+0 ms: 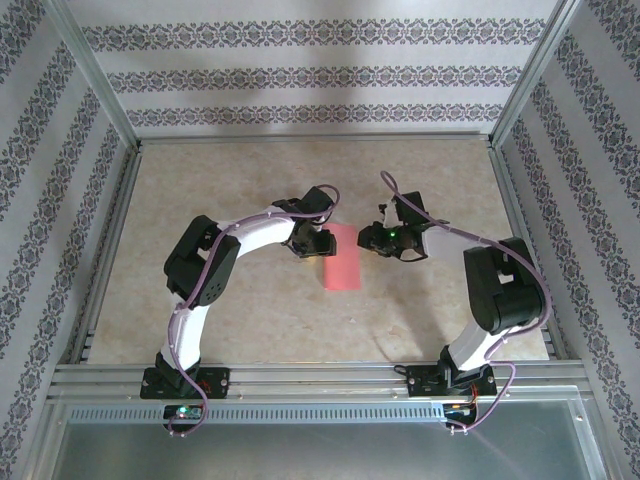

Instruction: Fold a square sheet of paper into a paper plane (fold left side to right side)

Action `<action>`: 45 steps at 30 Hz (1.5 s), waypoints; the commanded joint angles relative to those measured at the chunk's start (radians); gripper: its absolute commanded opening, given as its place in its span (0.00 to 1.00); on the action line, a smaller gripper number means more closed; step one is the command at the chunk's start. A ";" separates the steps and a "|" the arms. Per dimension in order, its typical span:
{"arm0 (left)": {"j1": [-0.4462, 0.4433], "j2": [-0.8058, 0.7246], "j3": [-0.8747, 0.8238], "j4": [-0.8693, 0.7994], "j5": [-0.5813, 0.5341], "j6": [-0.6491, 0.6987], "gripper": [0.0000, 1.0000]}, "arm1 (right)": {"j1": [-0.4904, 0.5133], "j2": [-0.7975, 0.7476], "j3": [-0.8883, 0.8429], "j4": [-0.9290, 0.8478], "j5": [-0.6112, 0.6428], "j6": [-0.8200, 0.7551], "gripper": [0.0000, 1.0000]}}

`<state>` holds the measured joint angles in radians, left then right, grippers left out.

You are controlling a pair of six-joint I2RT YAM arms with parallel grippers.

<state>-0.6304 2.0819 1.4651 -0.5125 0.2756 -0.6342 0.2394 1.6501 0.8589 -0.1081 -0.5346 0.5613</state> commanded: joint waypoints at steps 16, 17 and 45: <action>-0.041 0.093 0.017 -0.026 -0.013 -0.002 0.45 | -0.061 -0.122 -0.060 -0.036 0.082 -0.025 0.37; -0.042 0.093 0.018 -0.029 -0.013 -0.004 0.45 | -0.062 -0.122 -0.061 -0.035 0.082 -0.025 0.38; -0.051 0.119 0.047 -0.043 -0.007 -0.023 0.48 | -0.060 -0.079 -0.050 -0.021 -0.047 -0.029 0.31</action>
<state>-0.6426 2.1132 1.5230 -0.5770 0.2497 -0.6418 0.1848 1.5524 0.8085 -0.1303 -0.5102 0.5472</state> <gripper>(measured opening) 0.477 0.324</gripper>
